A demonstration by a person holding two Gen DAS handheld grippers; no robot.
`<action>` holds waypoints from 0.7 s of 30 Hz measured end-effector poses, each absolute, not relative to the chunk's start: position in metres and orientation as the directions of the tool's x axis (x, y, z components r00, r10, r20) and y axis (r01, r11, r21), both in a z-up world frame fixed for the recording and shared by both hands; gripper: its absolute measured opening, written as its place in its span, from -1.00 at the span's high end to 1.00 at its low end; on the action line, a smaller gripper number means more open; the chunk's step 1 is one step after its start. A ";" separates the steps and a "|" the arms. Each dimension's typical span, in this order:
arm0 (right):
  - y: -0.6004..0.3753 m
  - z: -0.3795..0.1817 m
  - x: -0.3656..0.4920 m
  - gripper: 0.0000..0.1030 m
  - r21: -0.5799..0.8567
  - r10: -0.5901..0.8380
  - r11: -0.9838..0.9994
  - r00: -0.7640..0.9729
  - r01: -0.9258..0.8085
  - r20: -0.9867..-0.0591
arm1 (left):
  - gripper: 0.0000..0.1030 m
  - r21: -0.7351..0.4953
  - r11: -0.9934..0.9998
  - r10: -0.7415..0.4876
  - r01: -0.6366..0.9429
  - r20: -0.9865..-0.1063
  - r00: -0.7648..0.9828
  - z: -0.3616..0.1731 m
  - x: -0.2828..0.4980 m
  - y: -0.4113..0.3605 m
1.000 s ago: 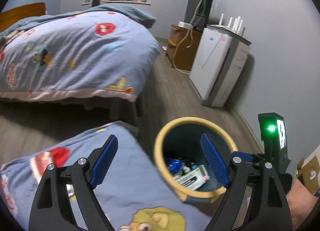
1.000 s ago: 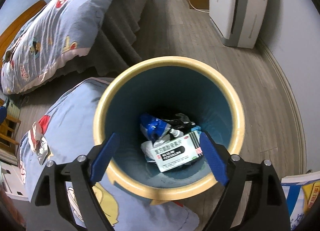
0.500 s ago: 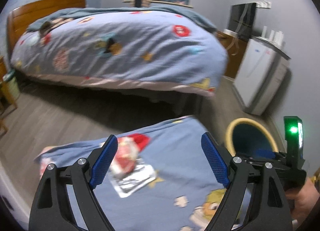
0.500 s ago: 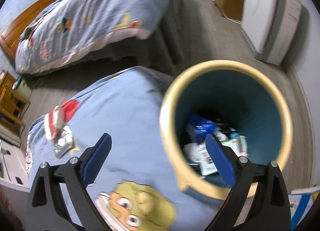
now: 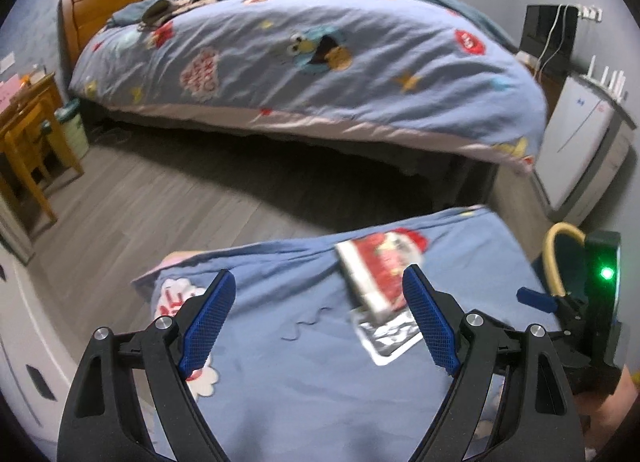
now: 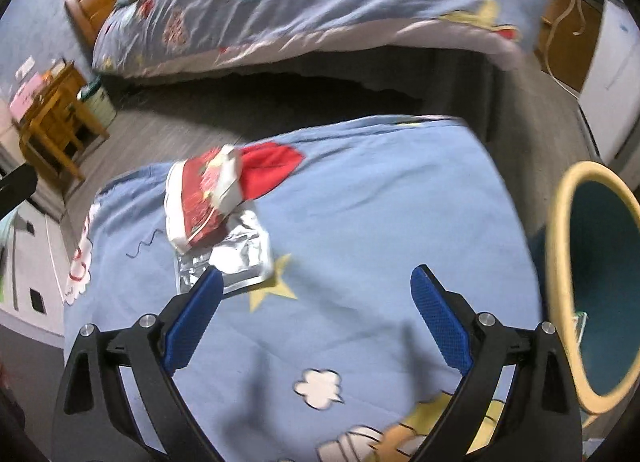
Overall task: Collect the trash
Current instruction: 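Move both open tools back over the red-white wrapper and foil tray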
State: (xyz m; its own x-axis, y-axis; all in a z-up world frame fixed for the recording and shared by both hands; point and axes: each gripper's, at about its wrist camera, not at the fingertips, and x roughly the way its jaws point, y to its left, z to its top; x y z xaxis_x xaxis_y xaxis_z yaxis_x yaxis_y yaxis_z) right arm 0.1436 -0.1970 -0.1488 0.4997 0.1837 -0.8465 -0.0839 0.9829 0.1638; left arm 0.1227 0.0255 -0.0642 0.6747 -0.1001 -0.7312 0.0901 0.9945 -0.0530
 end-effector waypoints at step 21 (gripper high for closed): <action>-0.206 -0.184 0.149 -0.81 0.180 0.235 0.969 0.399 -0.170 -0.886 | -0.70 -0.205 0.967 -0.255 0.152 -0.806 0.534 -0.152 0.208 -0.031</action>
